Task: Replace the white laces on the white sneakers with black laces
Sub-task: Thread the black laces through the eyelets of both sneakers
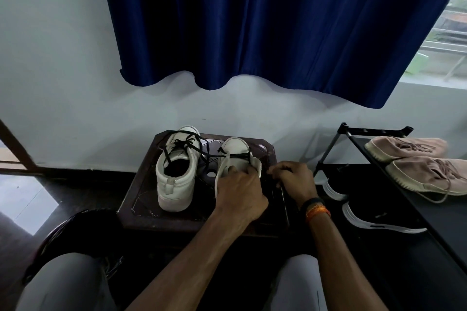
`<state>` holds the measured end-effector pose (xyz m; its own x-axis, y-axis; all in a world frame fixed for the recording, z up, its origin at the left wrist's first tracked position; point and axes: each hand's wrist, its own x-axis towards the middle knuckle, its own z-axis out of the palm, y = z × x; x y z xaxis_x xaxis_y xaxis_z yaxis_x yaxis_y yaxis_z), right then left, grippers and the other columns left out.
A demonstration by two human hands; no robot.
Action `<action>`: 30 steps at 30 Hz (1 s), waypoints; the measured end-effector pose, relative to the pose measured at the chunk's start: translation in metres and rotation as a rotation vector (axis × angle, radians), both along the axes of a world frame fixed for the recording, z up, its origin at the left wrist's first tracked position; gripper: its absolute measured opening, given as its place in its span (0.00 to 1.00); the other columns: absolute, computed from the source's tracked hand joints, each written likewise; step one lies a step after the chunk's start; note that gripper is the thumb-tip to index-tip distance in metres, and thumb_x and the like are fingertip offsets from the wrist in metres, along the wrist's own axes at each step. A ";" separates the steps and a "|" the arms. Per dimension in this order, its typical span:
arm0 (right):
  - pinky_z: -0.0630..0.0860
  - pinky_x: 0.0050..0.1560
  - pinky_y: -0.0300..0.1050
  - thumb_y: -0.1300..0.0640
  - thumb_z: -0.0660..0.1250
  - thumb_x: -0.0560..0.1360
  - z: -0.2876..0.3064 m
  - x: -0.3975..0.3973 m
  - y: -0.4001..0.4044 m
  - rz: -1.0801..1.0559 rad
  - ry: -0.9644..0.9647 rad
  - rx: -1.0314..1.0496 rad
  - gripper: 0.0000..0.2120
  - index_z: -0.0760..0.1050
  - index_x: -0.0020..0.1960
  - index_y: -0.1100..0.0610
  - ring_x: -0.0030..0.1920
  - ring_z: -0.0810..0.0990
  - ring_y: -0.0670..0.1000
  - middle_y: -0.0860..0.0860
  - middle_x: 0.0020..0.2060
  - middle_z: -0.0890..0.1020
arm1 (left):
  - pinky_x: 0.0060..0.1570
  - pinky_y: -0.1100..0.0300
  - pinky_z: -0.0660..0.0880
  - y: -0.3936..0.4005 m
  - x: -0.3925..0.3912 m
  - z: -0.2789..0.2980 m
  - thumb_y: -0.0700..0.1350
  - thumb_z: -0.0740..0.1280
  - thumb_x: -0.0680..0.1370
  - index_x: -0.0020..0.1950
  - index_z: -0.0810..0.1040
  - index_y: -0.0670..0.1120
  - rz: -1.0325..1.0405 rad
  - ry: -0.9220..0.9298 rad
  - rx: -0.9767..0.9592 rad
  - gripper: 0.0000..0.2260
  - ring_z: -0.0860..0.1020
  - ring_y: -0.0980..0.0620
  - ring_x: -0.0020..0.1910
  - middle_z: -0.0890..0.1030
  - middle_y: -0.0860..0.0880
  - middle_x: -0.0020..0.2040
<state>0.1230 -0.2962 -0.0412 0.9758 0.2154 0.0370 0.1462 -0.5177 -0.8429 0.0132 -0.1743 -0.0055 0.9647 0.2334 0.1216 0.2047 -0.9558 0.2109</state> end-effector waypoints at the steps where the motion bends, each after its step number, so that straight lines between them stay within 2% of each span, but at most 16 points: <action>1: 0.76 0.35 0.37 0.61 0.69 0.75 0.002 0.001 0.002 0.015 0.011 0.004 0.07 0.86 0.41 0.55 0.27 0.79 0.45 0.46 0.37 0.86 | 0.49 0.54 0.67 0.000 0.000 0.000 0.47 0.64 0.78 0.67 0.71 0.43 -0.003 0.004 0.002 0.19 0.76 0.43 0.60 0.83 0.43 0.55; 3: 0.75 0.34 0.39 0.55 0.70 0.76 0.008 0.007 0.011 0.004 0.047 0.050 0.08 0.85 0.41 0.55 0.24 0.77 0.47 0.48 0.34 0.85 | 0.55 0.52 0.69 0.001 0.000 0.002 0.47 0.64 0.78 0.69 0.70 0.43 -0.014 0.018 0.007 0.20 0.75 0.42 0.60 0.82 0.43 0.55; 5: 0.74 0.36 0.42 0.44 0.69 0.76 0.014 0.019 0.022 -0.038 0.144 0.070 0.15 0.85 0.40 0.55 0.26 0.78 0.49 0.53 0.32 0.85 | 0.56 0.51 0.69 0.001 -0.001 0.002 0.47 0.64 0.78 0.69 0.70 0.42 -0.023 0.032 0.008 0.20 0.75 0.42 0.60 0.82 0.42 0.55; 8: 0.73 0.36 0.44 0.34 0.67 0.74 0.016 0.039 0.040 -0.058 0.299 0.023 0.24 0.85 0.40 0.55 0.31 0.79 0.53 0.52 0.25 0.81 | 0.50 0.53 0.66 0.001 -0.001 0.003 0.47 0.64 0.78 0.69 0.70 0.42 -0.032 0.033 -0.001 0.20 0.75 0.42 0.60 0.82 0.42 0.55; 10: 0.74 0.38 0.44 0.35 0.70 0.72 0.017 0.048 0.050 -0.070 0.341 0.046 0.25 0.85 0.40 0.58 0.32 0.79 0.53 0.48 0.22 0.79 | 0.52 0.52 0.68 0.002 -0.002 0.005 0.47 0.64 0.78 0.70 0.69 0.41 -0.040 0.046 -0.005 0.22 0.75 0.42 0.61 0.82 0.41 0.55; 13: 0.73 0.37 0.44 0.41 0.74 0.71 0.018 0.058 0.061 -0.035 0.364 0.028 0.20 0.82 0.36 0.59 0.31 0.76 0.52 0.49 0.24 0.80 | 0.58 0.50 0.70 0.004 -0.002 0.005 0.47 0.64 0.78 0.72 0.68 0.42 -0.049 0.057 -0.017 0.23 0.74 0.42 0.61 0.81 0.41 0.56; 16: 0.67 0.34 0.43 0.50 0.72 0.76 0.020 0.062 0.070 0.077 0.448 0.029 0.17 0.76 0.34 0.58 0.29 0.71 0.52 0.52 0.26 0.76 | 0.60 0.49 0.70 0.007 0.001 0.005 0.46 0.64 0.78 0.72 0.67 0.41 -0.070 0.072 -0.036 0.23 0.73 0.42 0.62 0.81 0.41 0.56; 19: 0.65 0.31 0.43 0.53 0.68 0.79 0.022 0.070 0.075 0.156 0.470 -0.046 0.16 0.75 0.35 0.60 0.29 0.70 0.53 0.55 0.30 0.75 | 0.62 0.47 0.69 0.012 0.002 0.009 0.45 0.65 0.78 0.74 0.65 0.40 -0.126 0.120 -0.090 0.25 0.73 0.41 0.62 0.81 0.41 0.56; 21: 0.64 0.30 0.44 0.55 0.67 0.80 0.025 0.074 0.076 0.200 0.471 -0.105 0.16 0.75 0.35 0.61 0.29 0.69 0.53 0.56 0.31 0.75 | 0.60 0.48 0.72 0.016 0.004 0.019 0.47 0.66 0.79 0.69 0.70 0.40 -0.158 0.135 -0.214 0.21 0.76 0.42 0.58 0.80 0.43 0.51; 24: 0.66 0.30 0.43 0.54 0.66 0.79 0.030 0.074 0.074 0.214 0.449 -0.165 0.17 0.75 0.34 0.61 0.28 0.70 0.53 0.56 0.30 0.75 | 0.46 0.55 0.78 0.041 0.022 0.044 0.55 0.67 0.79 0.54 0.79 0.43 -0.086 0.118 -0.469 0.15 0.81 0.48 0.41 0.80 0.48 0.40; 27: 0.66 0.27 0.39 0.48 0.71 0.76 0.029 0.076 0.069 0.173 0.434 -0.180 0.18 0.77 0.34 0.60 0.26 0.69 0.51 0.54 0.28 0.75 | 0.42 0.49 0.84 0.083 0.058 0.064 0.44 0.67 0.76 0.44 0.80 0.40 0.035 -0.021 -0.489 0.08 0.83 0.46 0.34 0.83 0.44 0.38; 28: 0.65 0.26 0.39 0.48 0.73 0.74 0.028 0.076 0.068 0.177 0.445 -0.166 0.17 0.78 0.35 0.59 0.26 0.69 0.51 0.54 0.29 0.76 | 0.43 0.48 0.84 0.096 0.069 0.068 0.40 0.66 0.75 0.43 0.80 0.38 0.075 -0.035 -0.488 0.06 0.84 0.45 0.34 0.84 0.42 0.38; 30: 0.64 0.24 0.39 0.50 0.73 0.74 0.025 0.077 0.067 0.200 0.467 -0.133 0.14 0.79 0.36 0.58 0.27 0.69 0.51 0.53 0.30 0.76 | 0.45 0.52 0.84 0.117 0.087 0.069 0.37 0.65 0.74 0.48 0.80 0.36 0.137 0.030 -0.468 0.07 0.85 0.45 0.37 0.84 0.41 0.42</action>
<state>0.1997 -0.2291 -0.0166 0.8210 0.3729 -0.4323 -0.1222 -0.6250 -0.7710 0.1006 -0.0570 0.0638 0.9228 0.3814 -0.0537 0.3343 -0.7238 0.6036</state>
